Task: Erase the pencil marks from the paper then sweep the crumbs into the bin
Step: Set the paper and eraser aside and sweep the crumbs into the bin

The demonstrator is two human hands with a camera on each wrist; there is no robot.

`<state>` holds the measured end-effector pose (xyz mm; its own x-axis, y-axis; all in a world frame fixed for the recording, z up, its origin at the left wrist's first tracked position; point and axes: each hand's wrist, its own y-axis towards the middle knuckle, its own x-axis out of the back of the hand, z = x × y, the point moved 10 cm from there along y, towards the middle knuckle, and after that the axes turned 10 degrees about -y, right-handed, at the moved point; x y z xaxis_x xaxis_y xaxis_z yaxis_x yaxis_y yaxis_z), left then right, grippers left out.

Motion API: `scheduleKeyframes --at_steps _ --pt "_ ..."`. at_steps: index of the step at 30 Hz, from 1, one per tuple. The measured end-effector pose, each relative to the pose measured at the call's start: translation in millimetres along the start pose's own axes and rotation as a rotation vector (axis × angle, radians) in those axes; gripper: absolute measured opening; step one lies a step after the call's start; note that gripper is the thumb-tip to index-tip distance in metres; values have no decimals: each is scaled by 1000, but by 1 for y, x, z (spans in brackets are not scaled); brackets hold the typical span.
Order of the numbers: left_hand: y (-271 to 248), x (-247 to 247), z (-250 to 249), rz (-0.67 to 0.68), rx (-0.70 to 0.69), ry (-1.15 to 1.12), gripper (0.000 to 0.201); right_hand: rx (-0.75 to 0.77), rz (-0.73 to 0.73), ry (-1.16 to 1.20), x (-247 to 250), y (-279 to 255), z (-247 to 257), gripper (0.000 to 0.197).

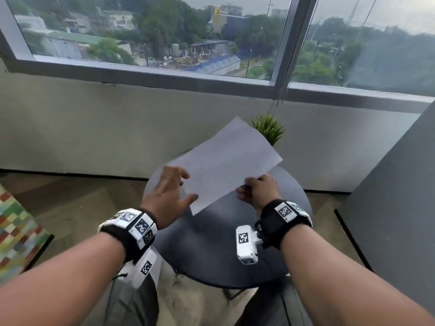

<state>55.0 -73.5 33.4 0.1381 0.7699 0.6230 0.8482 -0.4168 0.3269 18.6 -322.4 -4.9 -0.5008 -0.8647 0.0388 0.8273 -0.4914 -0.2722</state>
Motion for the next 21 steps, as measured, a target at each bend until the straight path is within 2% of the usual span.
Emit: scheduleKeyframes --at_steps 1,4,6,8,10,11,14,16,18,21 --pt "1 -15 9 111 15 53 53 -26 5 42 -5 6 -9 8" --pt "5 -55 40 433 78 273 78 -106 66 147 -26 23 -36 6" --pt "16 -65 57 510 107 364 88 -143 136 175 -39 30 -45 2" --pt "28 -69 75 562 169 411 89 -159 216 75 -43 33 -45 3" --pt "38 -75 91 621 230 421 89 -134 305 -145 -35 31 -38 6" --pt "42 -78 97 634 241 427 88 -87 337 -326 -24 30 -33 8" --pt "55 -83 109 636 228 488 81 194 358 -1182 25 34 -18 24" --pt "62 -87 114 651 230 527 76 247 428 -1591 54 33 -35 38" --pt "68 -90 115 666 226 557 71 247 478 -1676 74 32 -59 44" --pt "77 -93 113 683 203 564 71 339 448 -1620 78 33 -58 29"
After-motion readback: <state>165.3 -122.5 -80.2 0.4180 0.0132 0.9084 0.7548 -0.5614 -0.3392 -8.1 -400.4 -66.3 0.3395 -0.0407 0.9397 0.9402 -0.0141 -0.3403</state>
